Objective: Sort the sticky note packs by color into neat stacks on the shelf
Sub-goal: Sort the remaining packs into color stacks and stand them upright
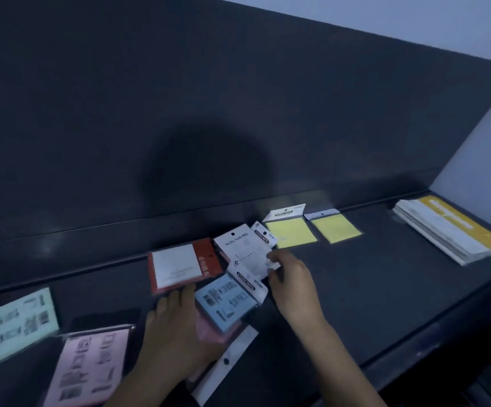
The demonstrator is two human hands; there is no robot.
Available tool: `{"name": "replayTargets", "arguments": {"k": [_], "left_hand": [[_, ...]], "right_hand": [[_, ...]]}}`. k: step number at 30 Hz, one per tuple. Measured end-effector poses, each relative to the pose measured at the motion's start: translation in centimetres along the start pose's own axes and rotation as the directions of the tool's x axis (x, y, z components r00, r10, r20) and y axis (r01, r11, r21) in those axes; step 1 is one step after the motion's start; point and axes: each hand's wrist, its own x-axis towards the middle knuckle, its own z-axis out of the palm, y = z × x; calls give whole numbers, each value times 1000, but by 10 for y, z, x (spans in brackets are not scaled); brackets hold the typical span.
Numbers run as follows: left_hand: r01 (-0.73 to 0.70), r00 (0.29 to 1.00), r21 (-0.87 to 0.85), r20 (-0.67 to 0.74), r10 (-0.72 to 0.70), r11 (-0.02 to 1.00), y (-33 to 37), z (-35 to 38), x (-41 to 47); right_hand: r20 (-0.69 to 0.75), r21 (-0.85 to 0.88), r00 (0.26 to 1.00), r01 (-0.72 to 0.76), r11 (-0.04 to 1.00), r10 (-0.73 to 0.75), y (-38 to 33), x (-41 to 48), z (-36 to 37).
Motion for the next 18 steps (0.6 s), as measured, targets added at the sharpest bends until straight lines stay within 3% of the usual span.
{"name": "replayTargets", "arguments": {"k": [5,10,12,16,18], "left_hand": [[144,989,-48,21,-143,988,3,-1,0],[285,958,-89,10,-285,954,-1,1,0],[328,943,-154,-9,-333,932,-6,4,-2],[400,897,-409,-7,-441,820,-13,5,-7],[400,885,-498,-8,-466,770,-14,0,-11]], "right_hand": [[134,-23,991,30,999,-26,7,60,22],[39,-43,999,35,998,-34,28,98,34],[98,-25,995,24,999,-21,36,108,36],[206,91,979,-13,996,-6,42,115,28],[208,257,978,-51,965,-4,42,115,17]]}}
